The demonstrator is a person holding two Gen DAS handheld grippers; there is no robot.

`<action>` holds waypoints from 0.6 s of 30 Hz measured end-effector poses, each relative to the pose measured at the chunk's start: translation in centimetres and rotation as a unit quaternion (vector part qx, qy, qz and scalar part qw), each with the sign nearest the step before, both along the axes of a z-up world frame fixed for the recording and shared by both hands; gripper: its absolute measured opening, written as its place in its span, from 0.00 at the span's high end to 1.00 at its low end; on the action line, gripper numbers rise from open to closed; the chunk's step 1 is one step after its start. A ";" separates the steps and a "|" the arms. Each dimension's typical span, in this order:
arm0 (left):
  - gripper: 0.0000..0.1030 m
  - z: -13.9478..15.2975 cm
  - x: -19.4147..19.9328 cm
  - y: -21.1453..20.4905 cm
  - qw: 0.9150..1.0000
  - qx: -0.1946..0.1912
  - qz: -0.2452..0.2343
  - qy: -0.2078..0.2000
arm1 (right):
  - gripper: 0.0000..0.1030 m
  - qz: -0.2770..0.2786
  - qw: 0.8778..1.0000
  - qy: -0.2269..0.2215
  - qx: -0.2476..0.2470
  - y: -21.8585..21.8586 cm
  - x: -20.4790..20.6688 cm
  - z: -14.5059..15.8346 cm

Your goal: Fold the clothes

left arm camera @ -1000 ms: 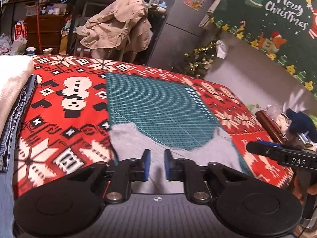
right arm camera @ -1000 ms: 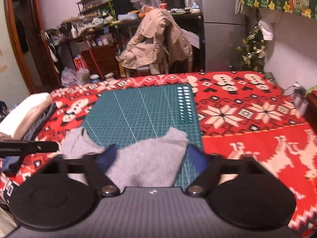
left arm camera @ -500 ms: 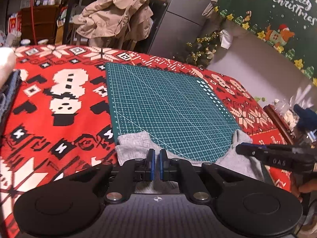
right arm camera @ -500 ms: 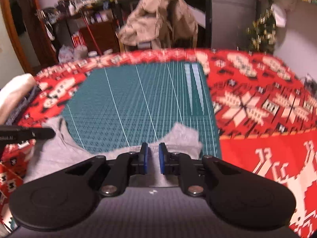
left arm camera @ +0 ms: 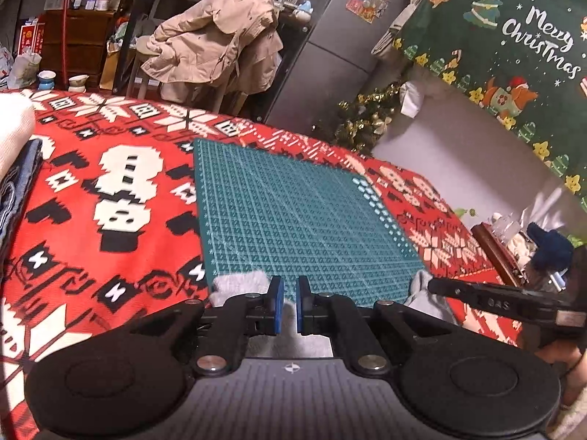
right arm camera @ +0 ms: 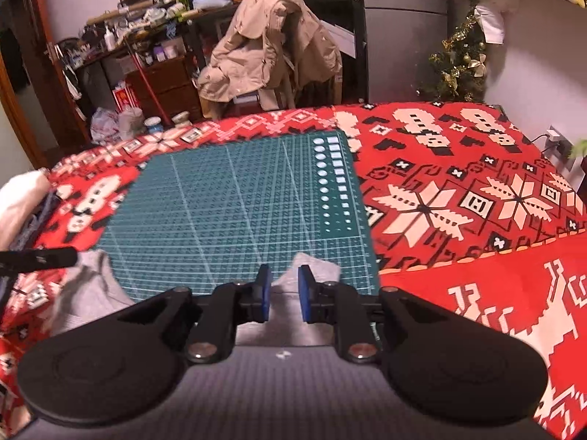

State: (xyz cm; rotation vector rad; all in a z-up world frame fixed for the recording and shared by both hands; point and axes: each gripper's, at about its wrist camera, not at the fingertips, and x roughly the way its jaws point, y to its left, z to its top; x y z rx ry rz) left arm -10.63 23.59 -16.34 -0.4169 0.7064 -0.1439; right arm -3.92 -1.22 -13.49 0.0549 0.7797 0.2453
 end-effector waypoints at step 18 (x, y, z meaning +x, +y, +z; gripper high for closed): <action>0.95 1.7 -4.4 -1.8 0.996 -0.074 -0.043 0.012 | 0.83 0.030 0.999 -0.004 0.024 -0.2 -4.9 3.1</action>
